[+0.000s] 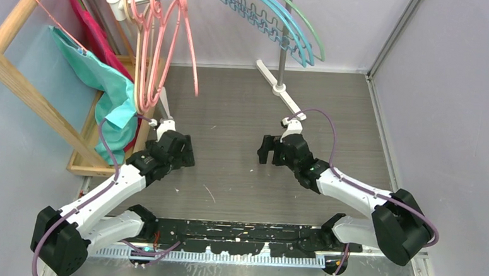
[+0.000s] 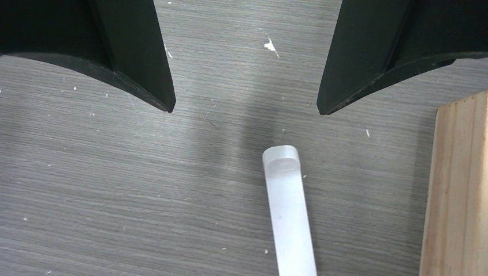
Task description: Organize the hangers
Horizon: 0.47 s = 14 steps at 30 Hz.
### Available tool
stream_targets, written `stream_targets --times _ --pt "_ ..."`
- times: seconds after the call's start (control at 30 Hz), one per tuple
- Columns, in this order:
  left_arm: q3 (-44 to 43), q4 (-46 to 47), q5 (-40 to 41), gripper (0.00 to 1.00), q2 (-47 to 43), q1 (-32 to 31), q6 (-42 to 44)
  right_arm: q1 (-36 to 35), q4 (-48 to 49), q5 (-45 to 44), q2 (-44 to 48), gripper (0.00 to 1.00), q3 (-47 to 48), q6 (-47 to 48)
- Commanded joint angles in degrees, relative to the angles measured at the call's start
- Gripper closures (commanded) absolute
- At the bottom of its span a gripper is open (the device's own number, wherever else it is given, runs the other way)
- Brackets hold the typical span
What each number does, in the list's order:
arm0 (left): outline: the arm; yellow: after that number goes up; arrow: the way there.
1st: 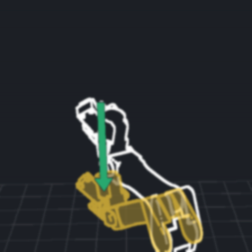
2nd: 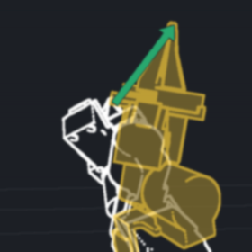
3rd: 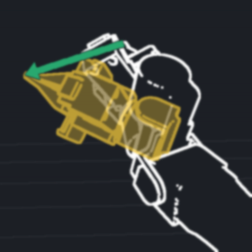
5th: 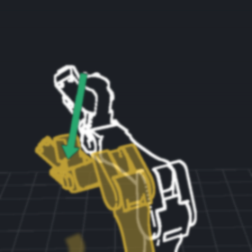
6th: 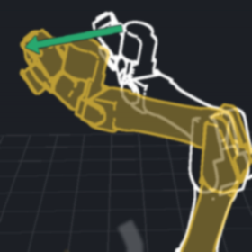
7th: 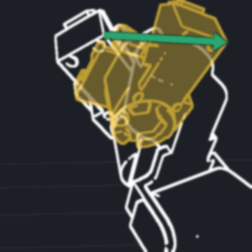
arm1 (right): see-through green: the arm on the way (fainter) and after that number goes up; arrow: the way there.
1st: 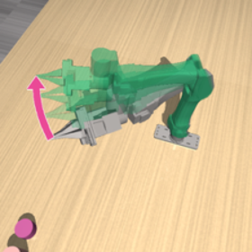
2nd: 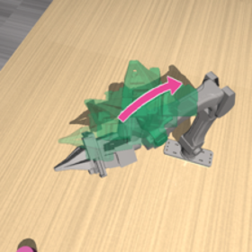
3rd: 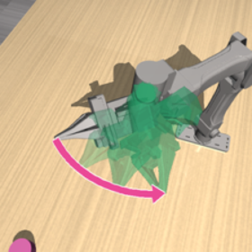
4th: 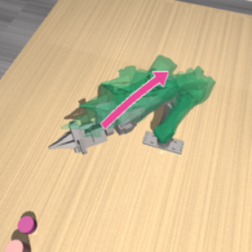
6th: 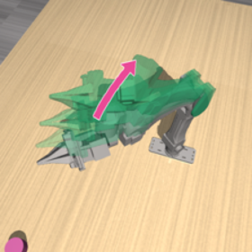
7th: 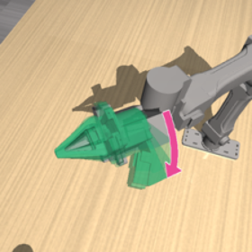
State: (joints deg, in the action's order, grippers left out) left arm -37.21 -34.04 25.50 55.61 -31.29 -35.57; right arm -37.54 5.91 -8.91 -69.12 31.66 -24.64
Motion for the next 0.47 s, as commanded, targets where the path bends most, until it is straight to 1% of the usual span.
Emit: stream_targets --times 0.0,0.1,0.43 --pt "0.08 5.1 -1.25 0.02 -0.96 -0.18 1.54 -0.29 6.22 -7.09 2.95 0.0 1.05 3.25" --pt "0.17 5.25 -1.1 0.02 -0.78 -0.12 1.73 -0.32 6.35 -8.62 3.28 0.0 0.27 3.99" --pt "-0.75 5.77 -1.44 0.02 1.41 -0.18 2.17 -0.33 5.87 -9.57 4.94 0.0 -1.02 5.41"
